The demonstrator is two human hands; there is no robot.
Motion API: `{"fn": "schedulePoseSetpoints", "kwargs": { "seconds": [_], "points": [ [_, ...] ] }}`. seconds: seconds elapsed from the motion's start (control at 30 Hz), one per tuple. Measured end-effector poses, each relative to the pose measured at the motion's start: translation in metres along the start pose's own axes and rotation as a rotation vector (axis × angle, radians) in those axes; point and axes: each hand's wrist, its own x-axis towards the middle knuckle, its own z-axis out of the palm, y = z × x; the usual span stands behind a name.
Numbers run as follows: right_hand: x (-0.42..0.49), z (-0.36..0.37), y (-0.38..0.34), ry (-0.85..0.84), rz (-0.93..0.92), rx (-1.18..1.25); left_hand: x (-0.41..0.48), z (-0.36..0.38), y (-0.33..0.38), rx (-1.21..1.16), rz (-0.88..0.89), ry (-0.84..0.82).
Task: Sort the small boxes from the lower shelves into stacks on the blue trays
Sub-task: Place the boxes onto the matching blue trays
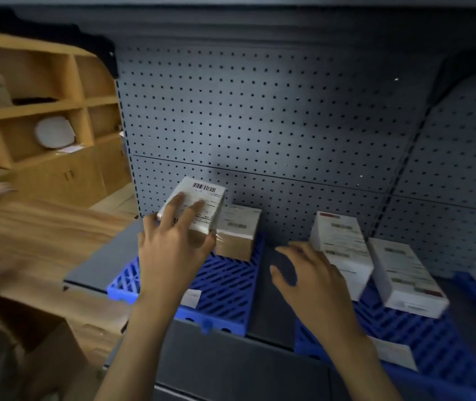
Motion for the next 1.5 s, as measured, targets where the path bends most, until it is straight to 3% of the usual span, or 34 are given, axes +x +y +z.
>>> {"fn": "schedulePoseSetpoints", "kwargs": {
  "seconds": [0.57, 0.93, 1.23, 1.5],
  "points": [
    [0.019, 0.037, -0.013, -0.019, 0.039, -0.026, 0.029, 0.102, -0.068, -0.043, -0.082, -0.284],
    [0.023, 0.045, -0.002, -0.063, 0.087, -0.036, 0.036, 0.132, -0.07, -0.09, -0.085, -0.253],
    [-0.003, 0.029, 0.005, -0.028, 0.1, 0.017, 0.015, 0.088, -0.054, 0.0, 0.011, -0.218],
    [-0.072, -0.017, 0.031, -0.011, 0.121, 0.077, -0.048, 0.016, 0.022, -0.025, 0.11, -0.235]
  ]
}}
